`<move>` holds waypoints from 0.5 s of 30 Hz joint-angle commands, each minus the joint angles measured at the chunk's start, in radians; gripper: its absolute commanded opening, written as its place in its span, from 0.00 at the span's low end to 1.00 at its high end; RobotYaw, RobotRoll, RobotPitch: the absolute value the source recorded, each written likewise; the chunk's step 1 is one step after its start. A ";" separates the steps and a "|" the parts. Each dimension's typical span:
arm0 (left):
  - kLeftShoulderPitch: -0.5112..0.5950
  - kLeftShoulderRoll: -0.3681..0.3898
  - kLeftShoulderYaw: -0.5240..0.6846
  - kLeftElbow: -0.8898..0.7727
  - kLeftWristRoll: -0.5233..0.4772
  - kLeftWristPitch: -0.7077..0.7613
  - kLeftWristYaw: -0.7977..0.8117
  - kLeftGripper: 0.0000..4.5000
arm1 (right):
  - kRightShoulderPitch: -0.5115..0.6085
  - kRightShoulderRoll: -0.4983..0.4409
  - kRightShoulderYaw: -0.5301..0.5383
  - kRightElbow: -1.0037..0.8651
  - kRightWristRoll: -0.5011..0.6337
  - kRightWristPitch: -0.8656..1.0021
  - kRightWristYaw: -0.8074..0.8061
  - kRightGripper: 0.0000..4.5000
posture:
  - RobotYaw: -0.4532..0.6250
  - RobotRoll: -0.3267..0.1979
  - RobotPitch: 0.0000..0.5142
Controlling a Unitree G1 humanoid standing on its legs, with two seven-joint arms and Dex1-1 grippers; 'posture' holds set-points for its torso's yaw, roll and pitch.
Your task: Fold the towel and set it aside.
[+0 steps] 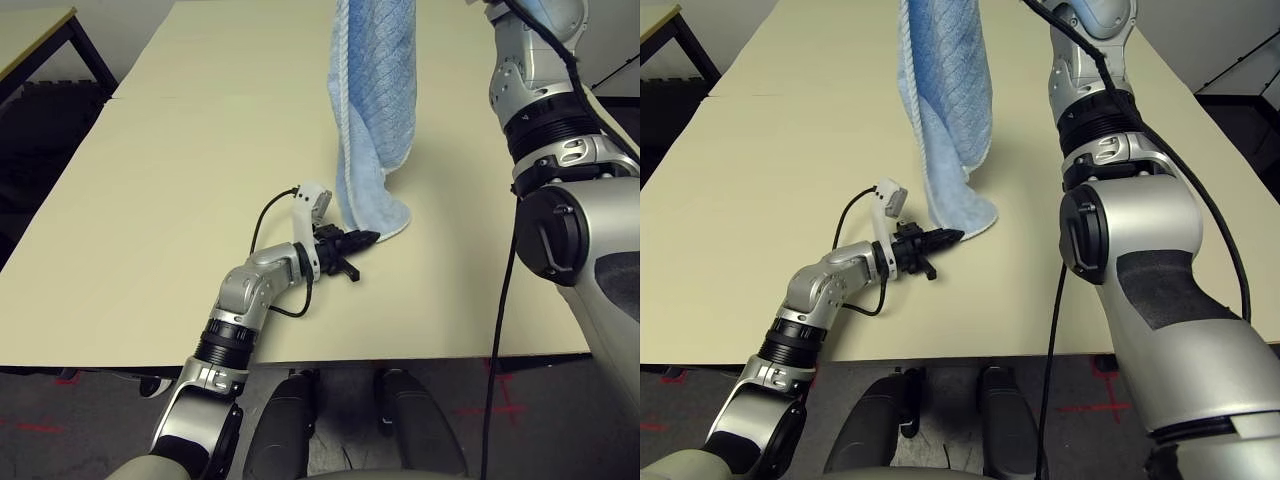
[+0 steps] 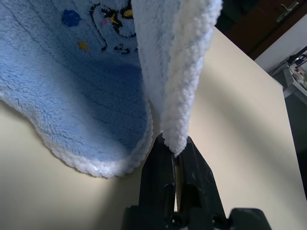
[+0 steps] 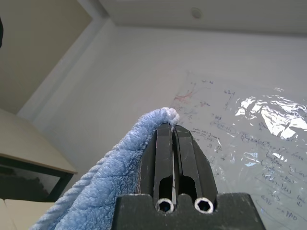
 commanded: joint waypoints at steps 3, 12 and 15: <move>0.072 0.097 0.028 -0.117 -0.007 0.024 -0.023 0.01 | 0.022 -0.026 0.002 -0.018 -0.010 0.012 -0.014 0.00 | 0.42 0.62 0.39; 0.149 0.334 0.208 -0.243 0.023 -0.049 0.013 0.01 | 0.213 -0.146 0.025 -0.063 -0.068 0.002 -0.033 0.00 | 0.45 0.62 0.40; 0.136 0.402 0.241 -0.261 0.038 -0.062 0.019 0.01 | 0.313 -0.187 0.032 -0.100 -0.081 0.008 -0.034 0.00 | 0.46 0.62 0.41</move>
